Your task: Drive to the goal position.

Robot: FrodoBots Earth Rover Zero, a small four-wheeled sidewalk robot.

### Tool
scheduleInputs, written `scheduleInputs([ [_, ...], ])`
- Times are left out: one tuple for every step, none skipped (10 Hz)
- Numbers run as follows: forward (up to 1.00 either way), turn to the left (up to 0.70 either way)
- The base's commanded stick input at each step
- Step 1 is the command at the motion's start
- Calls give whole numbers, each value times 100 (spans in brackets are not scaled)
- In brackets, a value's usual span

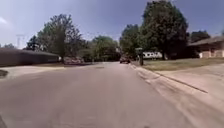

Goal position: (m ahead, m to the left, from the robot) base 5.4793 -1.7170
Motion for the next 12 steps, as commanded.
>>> scheduleInputs([
  [70,0],
  [70,0],
  [70,0],
  [70,0],
  [70,0],
  [70,0],
  [70,0],
  [70,0],
  [70,0],
  [70,0],
  [70,-8],
  [70,-30],
])
